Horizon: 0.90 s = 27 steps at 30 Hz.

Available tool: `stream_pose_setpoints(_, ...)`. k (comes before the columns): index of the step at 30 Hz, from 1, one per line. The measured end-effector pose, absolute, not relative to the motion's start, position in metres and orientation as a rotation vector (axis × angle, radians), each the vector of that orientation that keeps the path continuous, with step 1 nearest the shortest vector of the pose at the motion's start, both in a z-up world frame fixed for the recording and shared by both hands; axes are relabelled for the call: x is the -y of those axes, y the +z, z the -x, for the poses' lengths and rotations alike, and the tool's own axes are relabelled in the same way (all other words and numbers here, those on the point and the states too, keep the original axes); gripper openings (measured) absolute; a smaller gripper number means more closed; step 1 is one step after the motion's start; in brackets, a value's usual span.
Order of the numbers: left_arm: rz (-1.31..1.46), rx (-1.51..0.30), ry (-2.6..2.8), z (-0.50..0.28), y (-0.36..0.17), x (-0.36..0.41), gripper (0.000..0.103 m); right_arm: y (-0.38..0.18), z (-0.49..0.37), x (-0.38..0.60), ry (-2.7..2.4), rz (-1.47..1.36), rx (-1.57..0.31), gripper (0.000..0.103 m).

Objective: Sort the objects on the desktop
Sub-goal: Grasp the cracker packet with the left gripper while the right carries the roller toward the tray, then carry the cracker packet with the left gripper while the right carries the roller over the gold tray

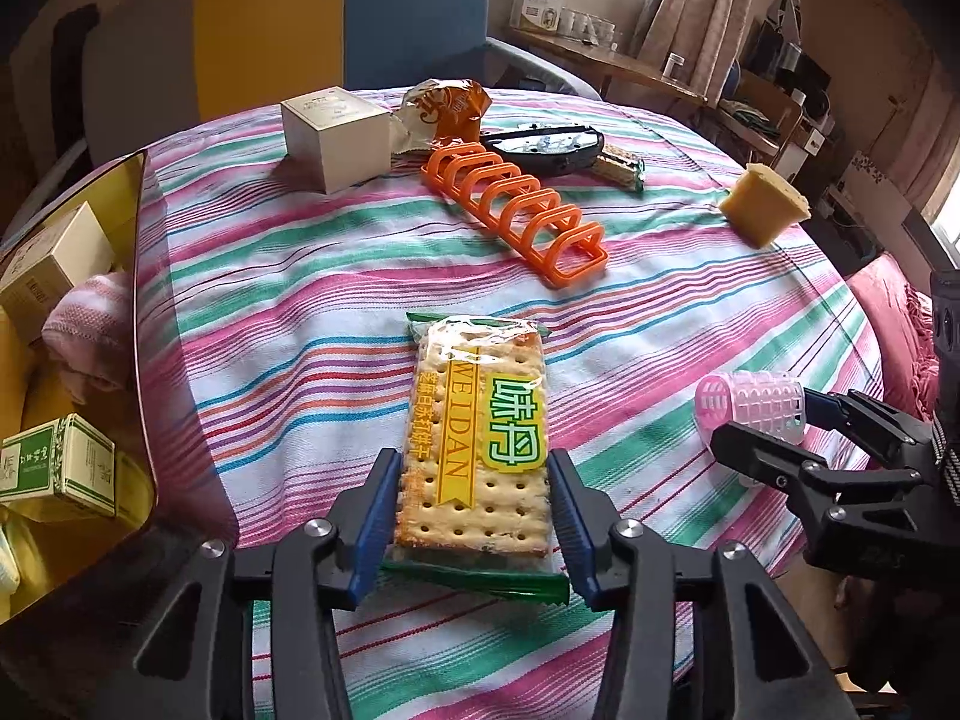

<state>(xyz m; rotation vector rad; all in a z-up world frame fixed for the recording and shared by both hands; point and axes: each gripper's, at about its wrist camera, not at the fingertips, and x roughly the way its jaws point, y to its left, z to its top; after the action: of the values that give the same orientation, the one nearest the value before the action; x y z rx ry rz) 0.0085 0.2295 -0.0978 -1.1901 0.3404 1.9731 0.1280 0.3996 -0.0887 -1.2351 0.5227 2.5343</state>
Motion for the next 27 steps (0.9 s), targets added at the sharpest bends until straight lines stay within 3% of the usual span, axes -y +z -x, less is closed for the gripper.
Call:
stream_pose_setpoints(7,1.152,-0.205,2.056,-0.002,-0.07,-0.187,0.049,-0.084,-0.117,-0.39,2.572,1.257,-0.541,0.075)
stream_pose_setpoints(18,1.025,-0.029,2.243,0.017,-0.017,-0.107,0.048,-0.043,-0.035,-0.307,2.835,1.289,-0.376,0.075)
stream_pose_setpoints(21,1.024,-0.017,2.295,0.03,-0.017,-0.09,0.042,-0.033,-0.011,-0.286,2.895,1.291,-0.327,0.074)
stream_pose_setpoints(27,1.033,-0.003,2.247,0.032,-0.023,-0.08,0.046,-0.04,0.019,-0.281,2.86,1.319,-0.297,0.074)
